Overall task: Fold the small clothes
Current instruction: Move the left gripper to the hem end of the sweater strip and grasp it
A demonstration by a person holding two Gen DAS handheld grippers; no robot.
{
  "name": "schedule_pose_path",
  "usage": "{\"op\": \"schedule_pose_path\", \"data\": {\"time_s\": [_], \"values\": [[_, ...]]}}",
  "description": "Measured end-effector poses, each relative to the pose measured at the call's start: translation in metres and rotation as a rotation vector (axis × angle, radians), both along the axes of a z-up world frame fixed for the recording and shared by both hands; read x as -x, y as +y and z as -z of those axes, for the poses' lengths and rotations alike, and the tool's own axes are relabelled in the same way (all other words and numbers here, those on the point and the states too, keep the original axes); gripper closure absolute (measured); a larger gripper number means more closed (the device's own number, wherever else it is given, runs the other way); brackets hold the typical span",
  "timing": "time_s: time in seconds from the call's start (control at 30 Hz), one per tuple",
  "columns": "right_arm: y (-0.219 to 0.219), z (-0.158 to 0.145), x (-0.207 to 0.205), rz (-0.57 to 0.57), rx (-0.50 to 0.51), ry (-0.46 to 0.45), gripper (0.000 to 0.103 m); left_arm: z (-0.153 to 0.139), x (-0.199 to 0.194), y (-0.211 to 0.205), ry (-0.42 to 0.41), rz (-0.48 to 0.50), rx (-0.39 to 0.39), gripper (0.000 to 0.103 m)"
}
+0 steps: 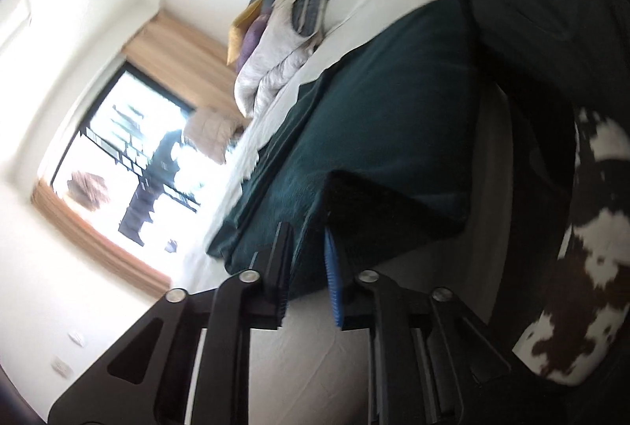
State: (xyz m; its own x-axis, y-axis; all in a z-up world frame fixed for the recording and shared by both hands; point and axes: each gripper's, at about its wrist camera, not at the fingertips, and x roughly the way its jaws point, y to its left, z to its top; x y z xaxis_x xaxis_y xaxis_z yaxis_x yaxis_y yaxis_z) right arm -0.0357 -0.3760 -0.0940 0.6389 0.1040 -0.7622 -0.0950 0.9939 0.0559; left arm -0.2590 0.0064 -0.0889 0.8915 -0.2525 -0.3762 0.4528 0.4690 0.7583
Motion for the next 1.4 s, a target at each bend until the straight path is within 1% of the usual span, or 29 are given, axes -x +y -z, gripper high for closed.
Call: {"op": "schedule_pose_path", "data": {"time_s": [0.03,0.07,0.13,0.2,0.27,0.3,0.33,0.4,0.43,0.47,0.5,0.53,0.6,0.7,0.77,0.83,0.9,1.0,1.1,1.17,1.27,1.33,1.4], "values": [[0.002,0.001,0.003,-0.013,0.034,0.004,0.039,-0.006,-0.004,0.002,0.024,-0.030,0.030,0.098],[0.005,0.001,0.007,-0.029,0.066,0.008,0.039,-0.010,-0.019,0.005,0.039,-0.053,0.055,0.100],[0.010,0.001,0.017,-0.071,0.119,0.018,0.039,-0.023,-0.026,0.010,0.074,-0.088,0.107,0.102],[0.014,0.002,0.026,-0.104,0.161,0.023,0.039,-0.024,-0.032,0.014,0.076,-0.092,0.120,0.102],[0.013,0.004,0.032,-0.104,0.171,0.026,0.039,-0.019,-0.033,0.016,0.087,-0.067,0.100,0.102],[0.011,0.004,0.033,-0.096,0.158,0.028,0.039,-0.014,-0.031,0.015,0.075,-0.051,0.074,0.102],[0.010,0.005,0.034,-0.087,0.145,0.026,0.039,-0.008,-0.027,0.015,0.040,-0.029,0.040,0.100],[0.009,0.008,0.032,-0.073,0.130,0.028,0.039,0.005,-0.017,0.017,0.001,0.007,-0.032,0.094],[0.010,0.009,0.031,-0.072,0.124,0.033,0.039,0.011,-0.013,0.020,-0.009,0.014,-0.084,0.072],[0.011,0.009,0.029,-0.074,0.118,0.032,0.039,0.017,-0.010,0.025,-0.010,0.027,-0.131,0.021],[0.013,0.009,0.028,-0.078,0.111,0.027,0.039,0.022,-0.006,0.030,-0.005,0.049,-0.176,0.000],[0.015,0.009,0.026,-0.080,0.107,0.023,0.039,0.029,-0.001,0.034,-0.012,0.078,-0.216,0.000],[0.020,0.007,0.023,-0.085,0.098,0.015,0.039,0.039,0.001,0.040,0.011,0.105,-0.281,0.000],[0.023,0.005,0.022,-0.082,0.078,0.004,0.039,0.054,0.006,0.044,-0.021,0.174,-0.353,0.000],[0.024,0.003,0.020,-0.071,0.063,-0.002,0.039,0.074,0.013,0.044,-0.103,0.230,-0.454,0.000],[0.026,0.000,0.018,-0.064,0.055,-0.009,0.039,0.095,0.011,0.043,-0.181,0.279,-0.538,0.000],[0.027,-0.004,0.018,-0.058,0.041,-0.017,0.039,0.111,0.006,0.042,-0.220,0.315,-0.587,0.000],[0.026,-0.009,0.016,-0.041,0.019,-0.030,0.039,0.127,0.013,0.043,-0.255,0.386,-0.604,0.000],[0.024,-0.012,0.013,-0.024,-0.010,-0.036,0.039,0.133,0.017,0.050,-0.313,0.452,-0.601,0.000],[0.023,-0.012,0.011,-0.015,-0.029,-0.032,0.039,0.136,0.015,0.055,-0.319,0.446,-0.597,0.000],[0.024,-0.011,0.009,-0.012,-0.048,-0.030,0.039,0.138,0.009,0.057,-0.299,0.420,-0.615,0.000],[0.026,-0.011,0.009,-0.011,-0.056,-0.033,0.039,0.140,0.010,0.061,-0.310,0.433,-0.643,0.000],[0.026,-0.011,0.009,-0.005,-0.063,-0.038,0.039,0.137,0.009,0.063,-0.339,0.440,-0.646,0.001]]}}
